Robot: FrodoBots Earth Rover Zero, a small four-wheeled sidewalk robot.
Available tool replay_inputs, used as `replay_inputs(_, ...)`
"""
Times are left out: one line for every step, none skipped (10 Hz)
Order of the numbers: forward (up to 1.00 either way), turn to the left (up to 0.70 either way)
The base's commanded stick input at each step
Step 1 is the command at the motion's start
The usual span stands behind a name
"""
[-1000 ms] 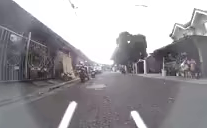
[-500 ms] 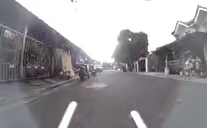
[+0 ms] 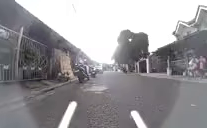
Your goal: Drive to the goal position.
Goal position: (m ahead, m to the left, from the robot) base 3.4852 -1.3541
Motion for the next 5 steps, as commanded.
replay_inputs(0.0, 0.0)
replay_inputs(0.0, 0.0)
replay_inputs(0.0, 0.0)
replay_inputs(0.0, 0.0)
replay_inputs(0.0, 0.0)
